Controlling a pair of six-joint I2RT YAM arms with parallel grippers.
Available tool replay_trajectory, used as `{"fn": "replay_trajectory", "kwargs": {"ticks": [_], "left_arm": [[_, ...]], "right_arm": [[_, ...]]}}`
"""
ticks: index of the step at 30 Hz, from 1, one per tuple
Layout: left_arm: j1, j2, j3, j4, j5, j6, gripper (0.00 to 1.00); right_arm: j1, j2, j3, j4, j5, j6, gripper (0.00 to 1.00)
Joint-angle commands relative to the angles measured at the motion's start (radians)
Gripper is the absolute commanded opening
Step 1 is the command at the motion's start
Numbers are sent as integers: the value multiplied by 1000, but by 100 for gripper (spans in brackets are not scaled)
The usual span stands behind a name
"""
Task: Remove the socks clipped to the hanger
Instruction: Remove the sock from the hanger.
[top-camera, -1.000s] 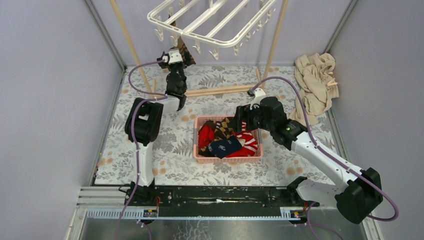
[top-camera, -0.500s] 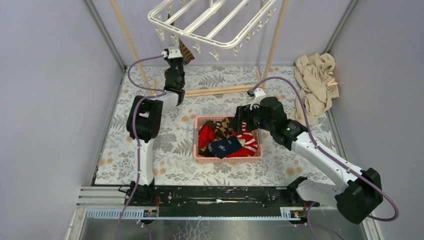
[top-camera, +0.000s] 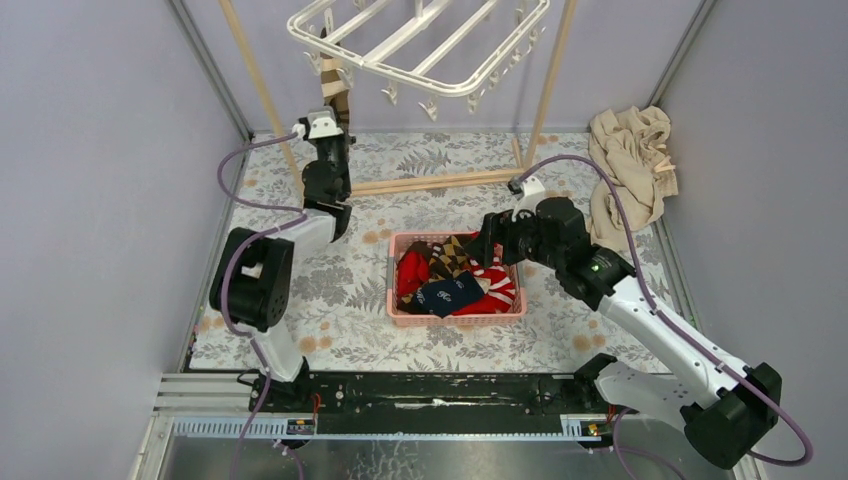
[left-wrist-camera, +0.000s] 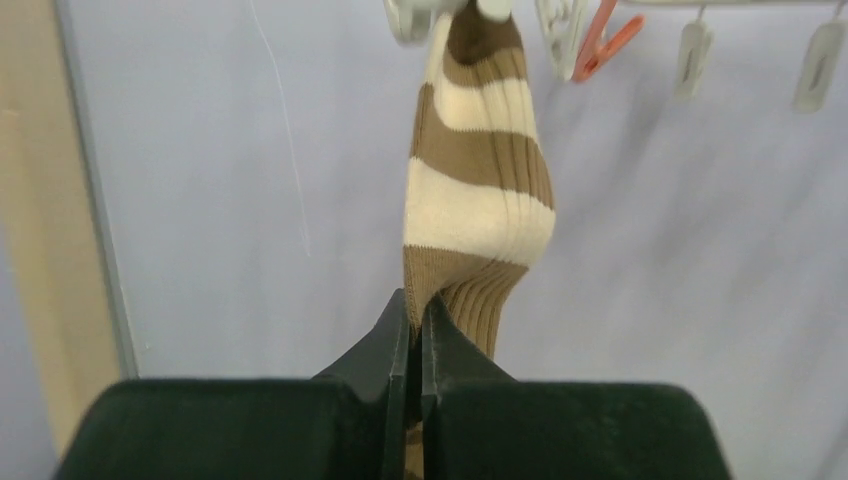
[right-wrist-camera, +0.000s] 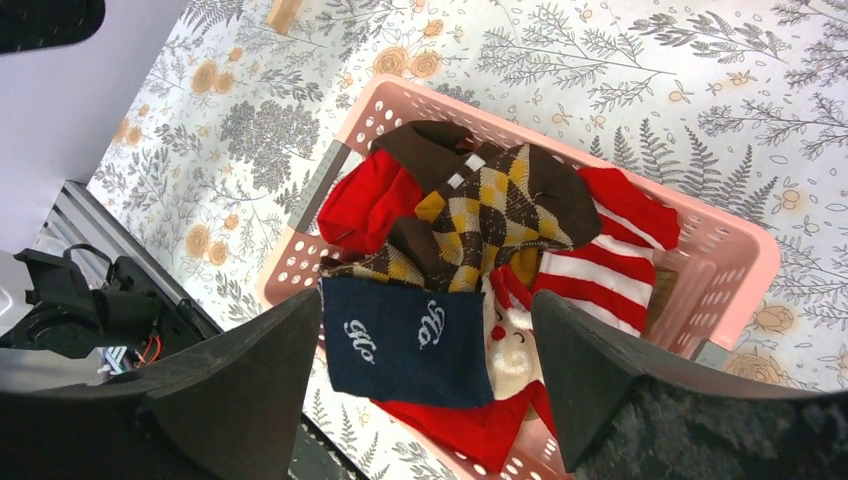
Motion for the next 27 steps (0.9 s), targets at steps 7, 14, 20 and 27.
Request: {"fn": "replay_trajectory", "kwargs": {"ticks": [7, 14, 20, 27], "left_arm": [[-68, -319, -248, 100, -87, 18, 0], [-90, -511, -341, 19, -121, 26, 0], [-89, -596, -445, -21, -161, -7, 0], [-90, -566, -505, -40, -170, -105, 0]], "right_arm": [[-4, -103, 142, -114, 50, 3, 83], [-4, -136, 202, -166, 72, 13, 83], [-5, -128, 286, -181, 24, 43, 83], [-4, -70, 362, -132, -103, 117, 83]]}}
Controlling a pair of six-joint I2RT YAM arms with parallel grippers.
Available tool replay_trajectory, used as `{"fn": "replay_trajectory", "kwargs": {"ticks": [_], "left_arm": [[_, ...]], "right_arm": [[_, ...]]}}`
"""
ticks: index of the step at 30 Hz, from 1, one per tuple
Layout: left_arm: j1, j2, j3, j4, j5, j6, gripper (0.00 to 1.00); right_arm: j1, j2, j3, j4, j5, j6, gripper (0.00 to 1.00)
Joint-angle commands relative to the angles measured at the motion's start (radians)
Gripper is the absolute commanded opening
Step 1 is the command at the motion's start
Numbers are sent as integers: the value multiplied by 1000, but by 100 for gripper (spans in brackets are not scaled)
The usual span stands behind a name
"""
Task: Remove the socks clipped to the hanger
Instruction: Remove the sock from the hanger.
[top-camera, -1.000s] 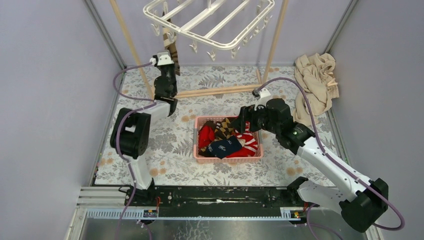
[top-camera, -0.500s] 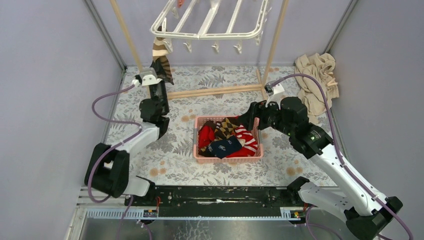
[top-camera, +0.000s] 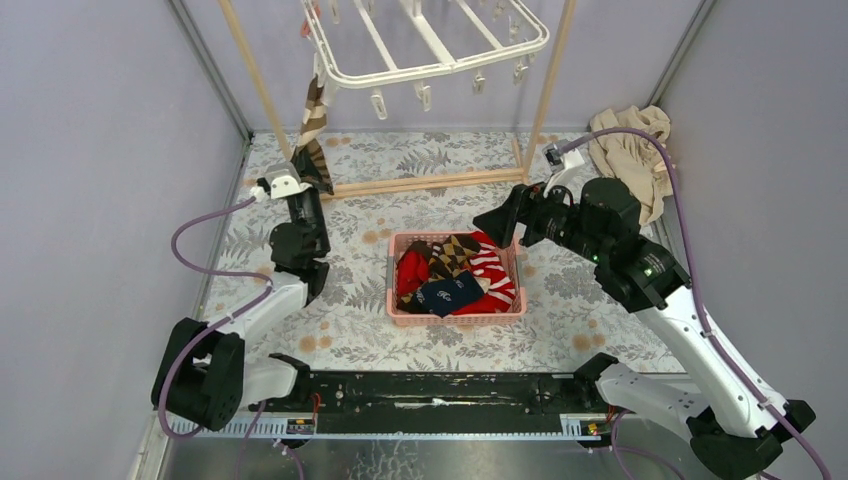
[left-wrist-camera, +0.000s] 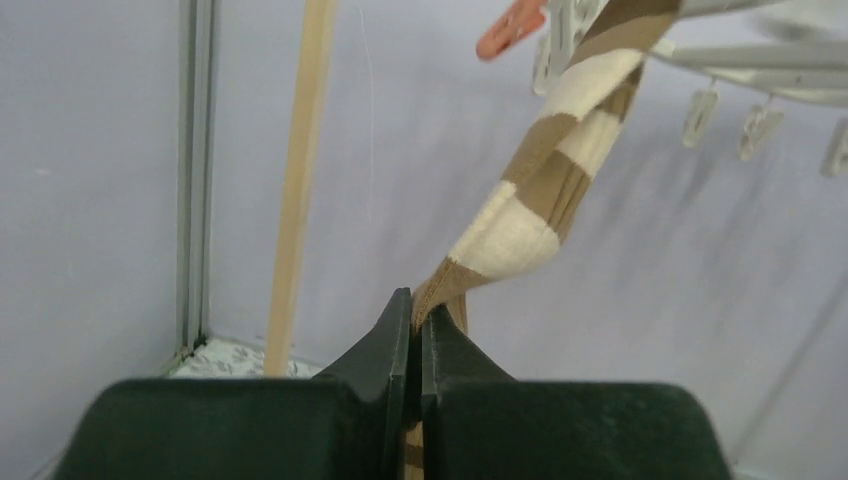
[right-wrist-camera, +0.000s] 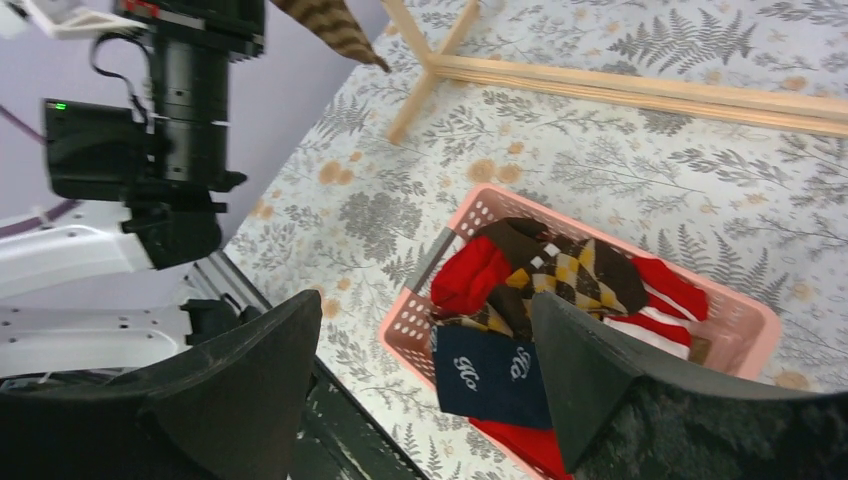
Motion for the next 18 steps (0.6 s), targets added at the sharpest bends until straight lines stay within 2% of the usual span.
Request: {"fn": "replay_trajectory", "kwargs": {"ticks": [1, 5, 9, 14, 18], "left_arm": [[-3, 34, -23, 11, -40, -64, 0], [-3, 46, -36, 23, -72, -53, 0], [-2, -23, -55, -8, -77, -39, 0], [-3, -153, -27, -194, -17, -95, 0], [-8, -238, 24, -412, 82, -166, 0]], "right_arm": [[-3, 37, 71, 64, -110, 69, 83], [-4, 53, 97, 75, -133, 90, 83], [-4, 48, 107, 52, -115, 75, 83], [-3, 51, 124, 37, -97, 61, 83], [-3, 61, 138, 51, -109, 65, 83]]}}
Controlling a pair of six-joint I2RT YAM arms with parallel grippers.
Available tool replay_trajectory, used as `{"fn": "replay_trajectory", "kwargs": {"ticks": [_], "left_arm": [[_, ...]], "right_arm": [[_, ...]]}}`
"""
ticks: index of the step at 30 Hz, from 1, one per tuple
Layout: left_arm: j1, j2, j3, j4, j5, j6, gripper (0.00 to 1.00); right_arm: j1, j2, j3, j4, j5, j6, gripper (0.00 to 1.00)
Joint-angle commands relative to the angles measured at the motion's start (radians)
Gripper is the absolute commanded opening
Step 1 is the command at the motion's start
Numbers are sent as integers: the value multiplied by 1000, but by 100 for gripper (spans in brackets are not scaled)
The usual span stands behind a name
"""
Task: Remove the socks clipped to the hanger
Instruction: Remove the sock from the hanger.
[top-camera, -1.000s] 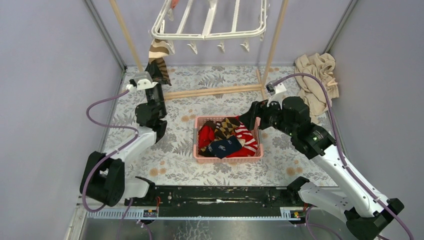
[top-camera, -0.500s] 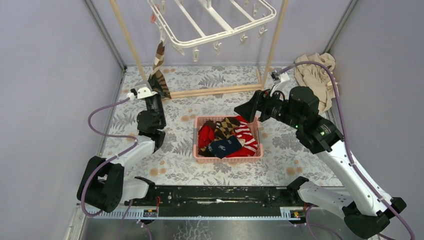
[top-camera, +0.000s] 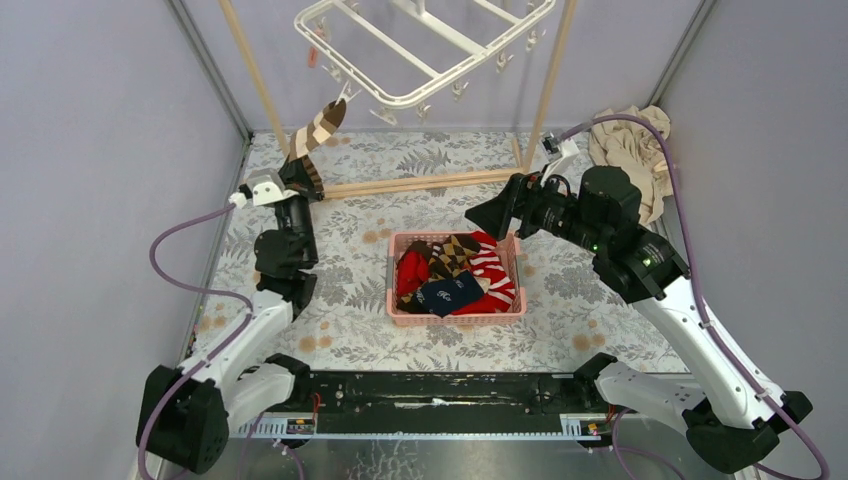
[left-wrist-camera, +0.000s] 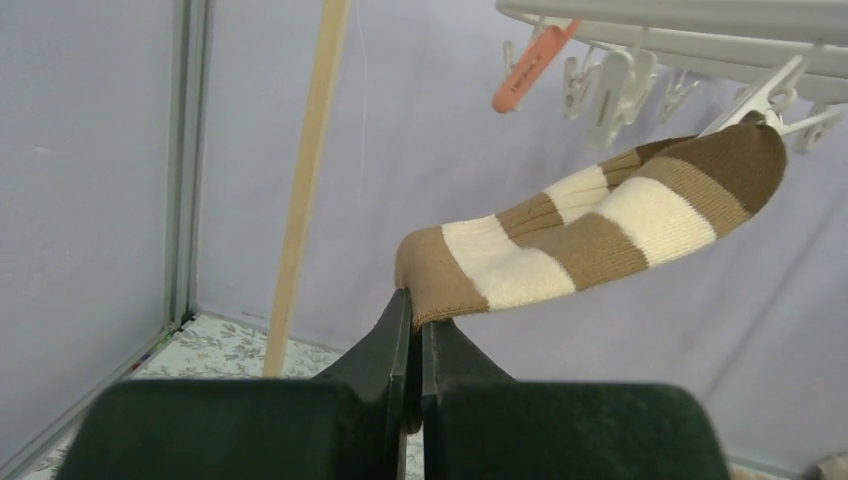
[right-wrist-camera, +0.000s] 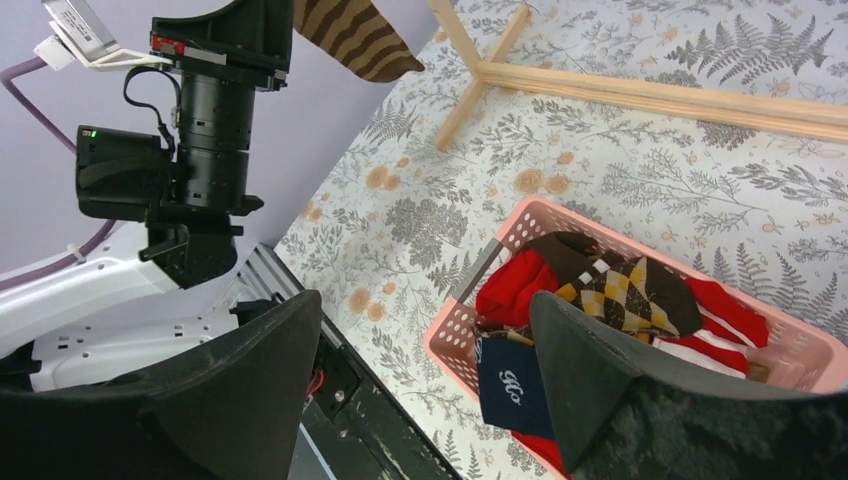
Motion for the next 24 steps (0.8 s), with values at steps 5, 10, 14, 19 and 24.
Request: {"fn": "replay_trajectory", "kwargs": {"ticks": [5, 10, 14, 19, 24], "left_arm": [[-45, -134, 123, -399, 154, -100, 0], [-119, -183, 169, -537, 116, -78, 0], [-149, -212, 217, -639, 79, -69, 0], [-184, -251, 233, -686, 47, -47, 0], [-200, -234, 213, -687, 7, -24, 0]], "right_arm": [[-3, 30, 82, 85, -60, 22, 82], [-4, 110, 145, 171, -144, 81, 77], [-3, 185, 231, 212, -207, 125, 75], [-4, 261, 313, 279, -290, 209, 74], [-3, 333, 399, 347, -340, 287, 73]]}}
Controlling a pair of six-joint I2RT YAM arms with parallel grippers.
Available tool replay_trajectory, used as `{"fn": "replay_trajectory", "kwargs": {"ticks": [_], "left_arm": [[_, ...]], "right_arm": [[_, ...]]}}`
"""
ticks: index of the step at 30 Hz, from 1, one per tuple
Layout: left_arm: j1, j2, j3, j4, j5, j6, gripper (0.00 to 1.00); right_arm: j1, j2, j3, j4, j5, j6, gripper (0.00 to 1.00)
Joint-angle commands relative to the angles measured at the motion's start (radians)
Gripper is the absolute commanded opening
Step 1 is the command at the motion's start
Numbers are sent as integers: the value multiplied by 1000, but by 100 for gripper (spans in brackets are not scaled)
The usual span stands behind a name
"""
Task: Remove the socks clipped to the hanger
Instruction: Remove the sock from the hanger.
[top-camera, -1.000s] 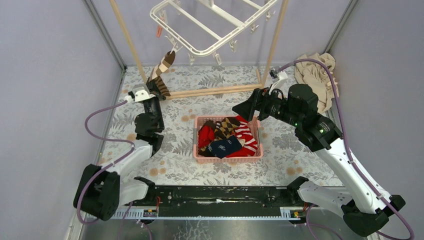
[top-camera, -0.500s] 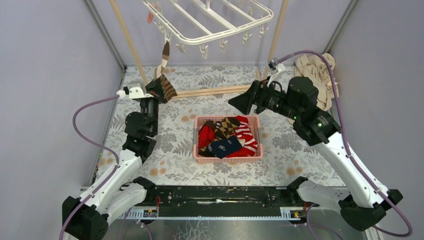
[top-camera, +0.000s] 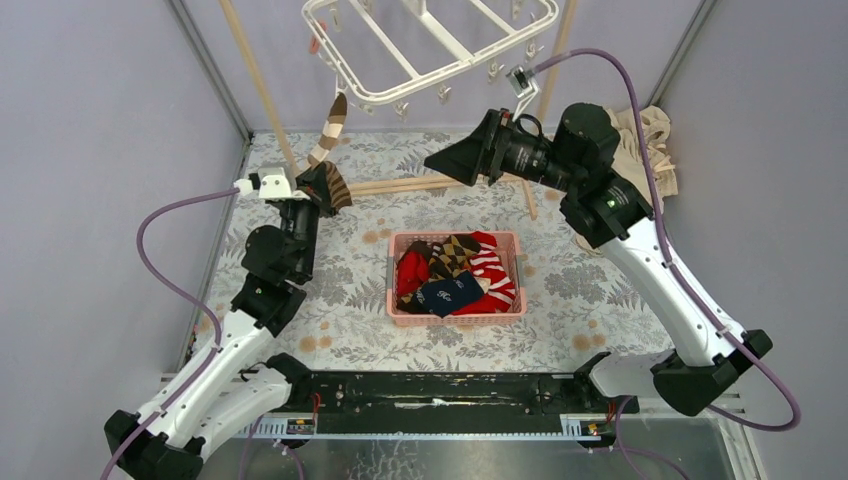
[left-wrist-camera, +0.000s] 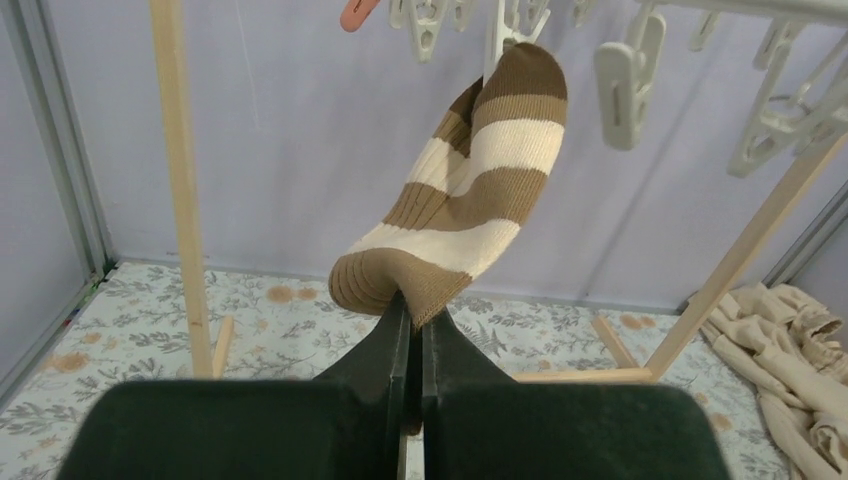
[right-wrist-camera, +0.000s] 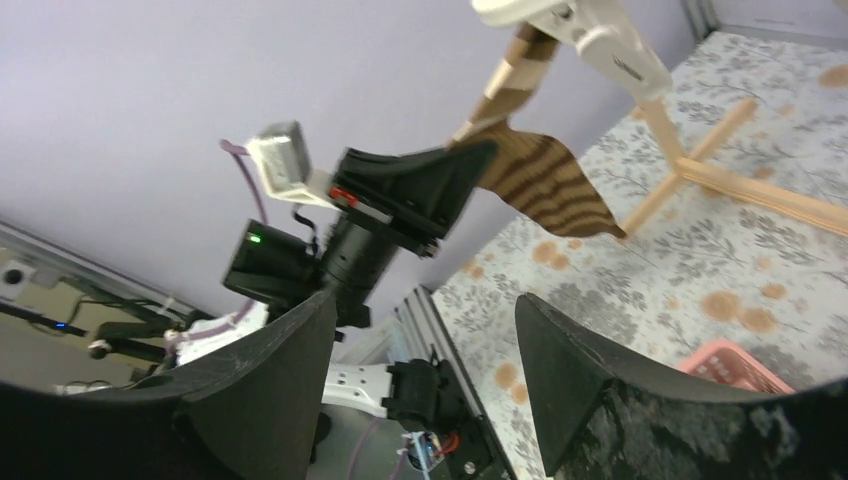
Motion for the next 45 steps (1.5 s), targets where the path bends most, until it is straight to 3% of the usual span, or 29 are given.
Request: {"fn": "replay_trajectory", "kwargs": {"ticks": [1, 14, 22, 31, 41, 45], "left_arm": [[-11, 14, 1, -25, -55, 36, 0], [-43, -54, -25, -74, -77, 18, 0], [-44, -55, -34, -81, -59, 0, 0], [-57, -13, -15, -71, 36, -49, 0], [-128, 40, 24, -31, 120, -86, 0], [-174, 87, 49, -18, 88, -63, 0]], "right_arm": [[-3, 54, 124, 131, -81, 103, 73], [-51, 361, 453, 77, 27, 130, 71], [-171, 454, 431, 212, 9, 284, 47], [-336, 518, 467, 282, -29, 388, 37], [-464, 659, 638, 307, -101, 467, 39], [-484, 676, 674, 316, -153, 483, 49]]}}
